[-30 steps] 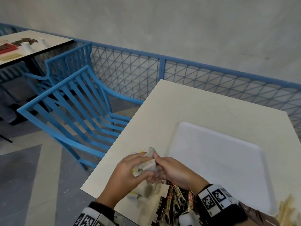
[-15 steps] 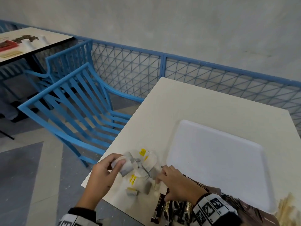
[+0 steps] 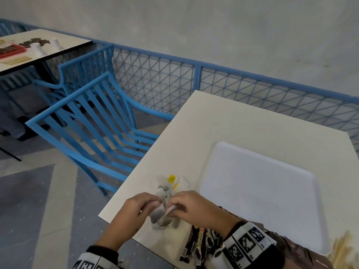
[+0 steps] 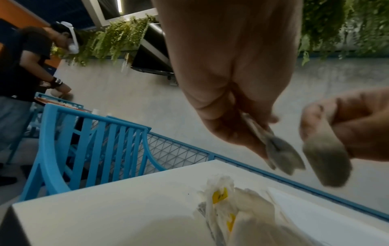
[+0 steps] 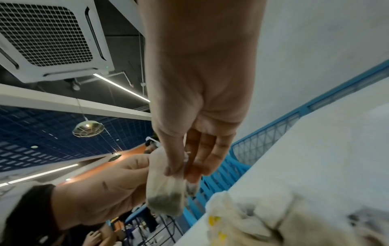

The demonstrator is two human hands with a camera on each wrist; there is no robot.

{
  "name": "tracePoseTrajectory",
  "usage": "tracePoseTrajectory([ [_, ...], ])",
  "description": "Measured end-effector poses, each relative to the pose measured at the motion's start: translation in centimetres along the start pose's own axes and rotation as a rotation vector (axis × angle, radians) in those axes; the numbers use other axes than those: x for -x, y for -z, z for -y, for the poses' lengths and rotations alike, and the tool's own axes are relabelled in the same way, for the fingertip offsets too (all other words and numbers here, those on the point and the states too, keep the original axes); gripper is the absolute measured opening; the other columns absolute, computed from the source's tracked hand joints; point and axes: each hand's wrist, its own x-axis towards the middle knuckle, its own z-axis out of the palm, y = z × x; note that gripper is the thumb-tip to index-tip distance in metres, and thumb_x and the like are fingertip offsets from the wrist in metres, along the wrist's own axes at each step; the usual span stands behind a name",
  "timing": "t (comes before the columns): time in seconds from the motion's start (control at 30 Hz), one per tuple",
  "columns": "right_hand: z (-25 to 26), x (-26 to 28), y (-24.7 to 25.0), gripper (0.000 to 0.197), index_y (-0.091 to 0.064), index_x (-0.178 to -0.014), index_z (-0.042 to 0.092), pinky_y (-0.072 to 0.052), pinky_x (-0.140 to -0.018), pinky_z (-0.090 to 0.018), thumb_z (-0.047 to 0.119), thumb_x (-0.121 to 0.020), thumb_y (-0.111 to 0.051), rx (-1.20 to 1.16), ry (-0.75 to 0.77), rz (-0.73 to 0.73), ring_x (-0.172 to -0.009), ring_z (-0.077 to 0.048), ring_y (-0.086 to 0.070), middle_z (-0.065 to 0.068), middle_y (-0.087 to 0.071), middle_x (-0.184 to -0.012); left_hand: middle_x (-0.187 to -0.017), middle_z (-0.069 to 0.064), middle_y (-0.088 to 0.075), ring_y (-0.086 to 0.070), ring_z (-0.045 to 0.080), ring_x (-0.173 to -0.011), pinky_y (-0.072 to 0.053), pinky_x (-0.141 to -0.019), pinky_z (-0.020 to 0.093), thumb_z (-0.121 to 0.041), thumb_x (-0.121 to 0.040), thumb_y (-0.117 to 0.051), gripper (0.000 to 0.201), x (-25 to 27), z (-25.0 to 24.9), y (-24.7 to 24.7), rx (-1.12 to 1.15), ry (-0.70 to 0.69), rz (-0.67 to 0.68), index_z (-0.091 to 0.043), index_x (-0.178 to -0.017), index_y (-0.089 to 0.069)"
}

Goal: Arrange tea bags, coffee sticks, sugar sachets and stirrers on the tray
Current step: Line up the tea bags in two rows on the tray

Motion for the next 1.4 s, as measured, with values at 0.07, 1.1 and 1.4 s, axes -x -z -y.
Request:
tracePoseTrajectory([
  [0.07, 0.6, -1.0, -0.2, 0.012, -0.066, -0.090, 0.011, -0.034, -0.060, -0.012, 0.022, -0.087, -0.062, -0.059, -0.004, -0.025, -0.062, 0.001, -0.046, 0.006, -0.054, -0.071, -0.089, -0.029, -0.065, -0.060, -0.003, -0.083, -0.043, -0.068, 0.009, -0.066, -0.073, -0.055, 0.011, 0.4, -0.2, 0.2, 0.064, 0.020, 0.051, -0.064, -0.082, -0.060],
  [1.1, -2.9, -1.7, -0.5, 0.019, -0.060, -0.104, 0.013, -0.034, -0.093, -0.033, 0.015, -0.087, -0.051, 0.238, -0.061, 0.018, -0.108, -0.019, -0.046, -0.005, -0.058, -0.111, -0.082, -0.029, -0.062, -0.056, -0.003, -0.076, -0.040, -0.060, 0.008, -0.009, -0.085, -0.065, 0.034, 0.5, 2.1, 0.8, -0.021, 0.148, -0.120, -0.043, -0.086, -0.060],
  [1.4, -1.2, 2.0, 3.5, 0.017, -0.061, -0.096, 0.024, -0.043, -0.072, -0.009, 0.011, -0.085, -0.065, -0.404, -0.198, -0.110, -0.077, 0.007, -0.057, 0.011, -0.062, -0.087, -0.076, -0.005, -0.071, -0.060, 0.009, -0.061, -0.049, -0.061, 0.020, -0.014, -0.082, -0.070, 0.032, -4.4, -2.4, -1.0, 0.244, 0.099, -0.055, -0.035, -0.099, -0.054],
])
